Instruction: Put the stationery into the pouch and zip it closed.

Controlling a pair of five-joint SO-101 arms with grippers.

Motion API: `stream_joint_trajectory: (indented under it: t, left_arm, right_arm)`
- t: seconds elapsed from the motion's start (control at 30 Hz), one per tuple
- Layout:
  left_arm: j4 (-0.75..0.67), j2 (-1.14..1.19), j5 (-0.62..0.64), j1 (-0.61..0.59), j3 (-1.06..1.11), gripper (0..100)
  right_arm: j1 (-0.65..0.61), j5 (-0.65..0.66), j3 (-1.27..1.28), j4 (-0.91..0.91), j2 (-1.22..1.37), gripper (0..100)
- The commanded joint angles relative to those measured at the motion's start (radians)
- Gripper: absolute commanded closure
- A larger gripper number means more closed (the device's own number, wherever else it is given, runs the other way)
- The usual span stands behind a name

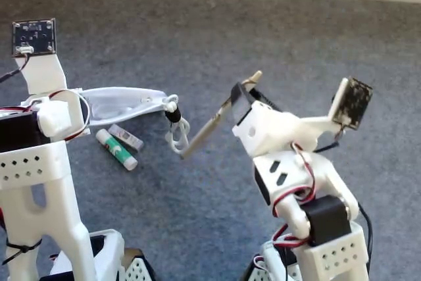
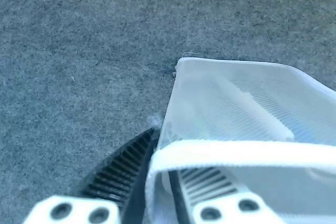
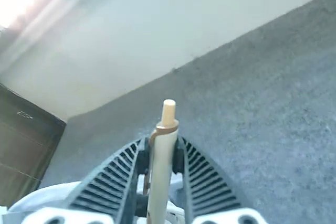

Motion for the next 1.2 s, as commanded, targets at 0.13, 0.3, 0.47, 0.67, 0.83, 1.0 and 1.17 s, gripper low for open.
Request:
stream_joint_trajectory:
  t: [0.13, 0.3, 0.47, 0.67, 0.83, 1.0, 1.17]
  left_arm:
    - [-0.008, 0.015, 0.006, -0.015, 0.012, 99]
    - [-0.008, 0.015, 0.006, -0.015, 0.012, 99]
    - [-0.009, 0.015, 0.008, -0.012, 0.010, 99]
    - [-0.015, 0.015, 0.008, -0.010, 0.008, 99]
    - [-0.023, 0.015, 0.008, -0.010, 0.008, 99]
    - [-0.025, 0.015, 0.006, -0.010, 0.008, 99]
    - [-0.025, 0.015, 0.008, -0.010, 0.008, 99]
  right_arm:
    - [-0.008, -0.011, 0.093, -0.150, -0.151, 99.4]
    - [-0.008, -0.011, 0.133, -0.205, -0.203, 99.4]
    - [-0.016, -0.009, 0.124, -0.205, -0.232, 99.4]
    - [-0.179, 0.000, 0.124, -0.226, -0.234, 99.4]
    - [-0.236, 0.048, 0.128, -0.349, -0.234, 99.4]
    - [-0.320, 0.238, 0.130, -0.496, -0.231, 99.4]
    - [-0.378, 0.399, 0.163, -0.671, -0.226, 99.4]
